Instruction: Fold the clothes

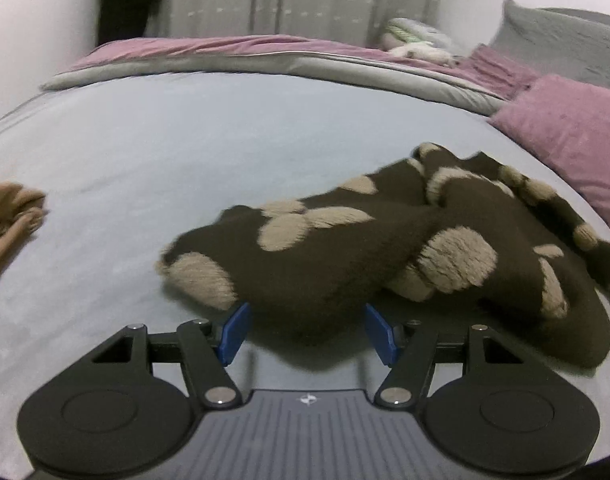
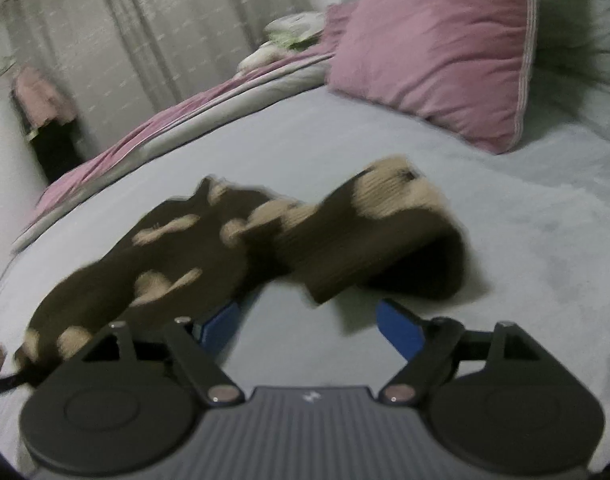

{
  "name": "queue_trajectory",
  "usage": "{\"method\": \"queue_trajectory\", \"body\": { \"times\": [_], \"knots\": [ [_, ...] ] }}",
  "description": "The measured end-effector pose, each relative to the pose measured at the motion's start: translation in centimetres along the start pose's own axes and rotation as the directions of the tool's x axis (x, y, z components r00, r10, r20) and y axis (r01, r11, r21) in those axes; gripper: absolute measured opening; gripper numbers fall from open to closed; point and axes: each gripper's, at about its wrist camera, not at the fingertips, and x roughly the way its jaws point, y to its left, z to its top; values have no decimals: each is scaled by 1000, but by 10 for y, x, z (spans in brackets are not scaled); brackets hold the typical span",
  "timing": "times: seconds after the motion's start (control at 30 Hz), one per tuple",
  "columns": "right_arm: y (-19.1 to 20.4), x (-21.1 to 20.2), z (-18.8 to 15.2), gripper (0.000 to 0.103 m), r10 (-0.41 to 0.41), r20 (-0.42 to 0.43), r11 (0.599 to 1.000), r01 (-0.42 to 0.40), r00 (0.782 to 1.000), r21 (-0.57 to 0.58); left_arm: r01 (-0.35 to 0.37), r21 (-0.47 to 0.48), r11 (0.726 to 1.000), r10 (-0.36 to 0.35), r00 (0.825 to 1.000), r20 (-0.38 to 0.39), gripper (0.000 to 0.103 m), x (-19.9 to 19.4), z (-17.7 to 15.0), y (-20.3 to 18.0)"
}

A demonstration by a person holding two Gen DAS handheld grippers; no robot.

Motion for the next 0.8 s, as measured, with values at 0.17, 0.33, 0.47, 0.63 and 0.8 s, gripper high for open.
{"method": "queue_trajectory", "body": {
  "times": [0.17,0.33,0.47,0.63,0.8],
  "knots": [
    [39,8,-16,82,58,-58,994,-63,997,-94,-123,118,985,117,992,52,45,16,-11,-15],
    [67,24,-26,82,83,-104,983,-99,991,-153,-174,102,979,165,982,94,16,23,-1,-6],
    [71,34,-28,82,85,-130,982,-105,988,-158,-217,129,968,200,971,131,14,24,20,1],
    [75,42,-29,82,75,-139,978,-100,987,-183,-276,169,946,243,950,195,14,24,49,11],
    [77,44,-30,82,78,-145,975,-106,986,-195,-330,135,934,289,922,257,14,21,81,26]
  ]
}}
